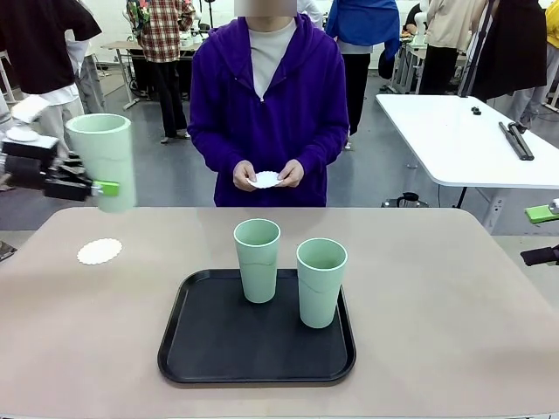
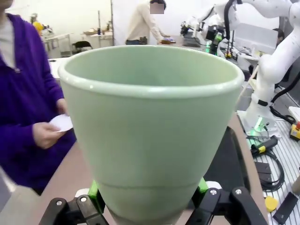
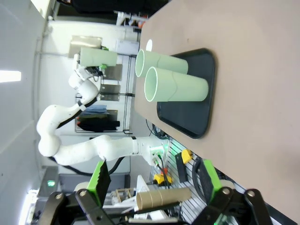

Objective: Place coasters on the table and set cups on them.
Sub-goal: Pick up one Reusable plastic cup and place it on a coaster set by the human.

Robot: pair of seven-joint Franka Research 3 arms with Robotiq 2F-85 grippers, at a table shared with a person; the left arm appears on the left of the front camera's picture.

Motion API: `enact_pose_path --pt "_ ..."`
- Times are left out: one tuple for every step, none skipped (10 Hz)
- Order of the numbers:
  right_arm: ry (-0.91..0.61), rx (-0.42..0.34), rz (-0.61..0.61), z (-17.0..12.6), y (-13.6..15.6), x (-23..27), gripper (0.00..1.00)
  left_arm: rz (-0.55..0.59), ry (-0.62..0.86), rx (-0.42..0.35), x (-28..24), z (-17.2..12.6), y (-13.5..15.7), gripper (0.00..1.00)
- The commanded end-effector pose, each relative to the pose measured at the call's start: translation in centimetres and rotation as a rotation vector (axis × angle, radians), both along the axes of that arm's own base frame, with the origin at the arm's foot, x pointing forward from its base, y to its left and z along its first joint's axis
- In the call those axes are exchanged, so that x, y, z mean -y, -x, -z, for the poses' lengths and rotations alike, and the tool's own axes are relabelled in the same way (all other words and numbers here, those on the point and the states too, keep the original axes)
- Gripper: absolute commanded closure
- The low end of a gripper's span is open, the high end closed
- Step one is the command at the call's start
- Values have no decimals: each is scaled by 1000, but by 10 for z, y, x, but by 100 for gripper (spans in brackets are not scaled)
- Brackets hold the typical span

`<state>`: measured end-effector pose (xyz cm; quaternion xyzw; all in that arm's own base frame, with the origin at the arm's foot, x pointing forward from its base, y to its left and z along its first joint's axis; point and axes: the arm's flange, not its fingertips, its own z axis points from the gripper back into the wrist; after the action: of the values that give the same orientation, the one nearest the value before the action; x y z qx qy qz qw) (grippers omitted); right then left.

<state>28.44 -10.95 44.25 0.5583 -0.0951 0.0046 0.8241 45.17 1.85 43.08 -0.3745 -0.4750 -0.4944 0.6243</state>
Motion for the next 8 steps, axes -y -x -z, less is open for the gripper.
enact_pose_path --pt "-4 2 -1 0 0 0 0 -29 34 46 -38 -2 -10 16" --pt "-4 2 -1 0 0 0 0 -68 42 50 -60 -3 -11 16" --pt "-4 2 -1 0 0 0 0 -107 41 50 -77 -1 -15 16" --pt "-4 2 -1 0 0 0 0 -170 35 45 -93 -1 -20 16" --pt "-4 2 -1 0 0 0 0 -229 44 31 -104 -4 -24 16" --pt "-4 2 -1 0 0 0 0 -276 46 22 -111 -6 -27 16" --pt "-4 2 -1 0 0 0 0 -293 51 21 -111 -5 -23 16" --pt "-4 2 -1 0 0 0 0 -222 30 30 -112 1 -19 16"
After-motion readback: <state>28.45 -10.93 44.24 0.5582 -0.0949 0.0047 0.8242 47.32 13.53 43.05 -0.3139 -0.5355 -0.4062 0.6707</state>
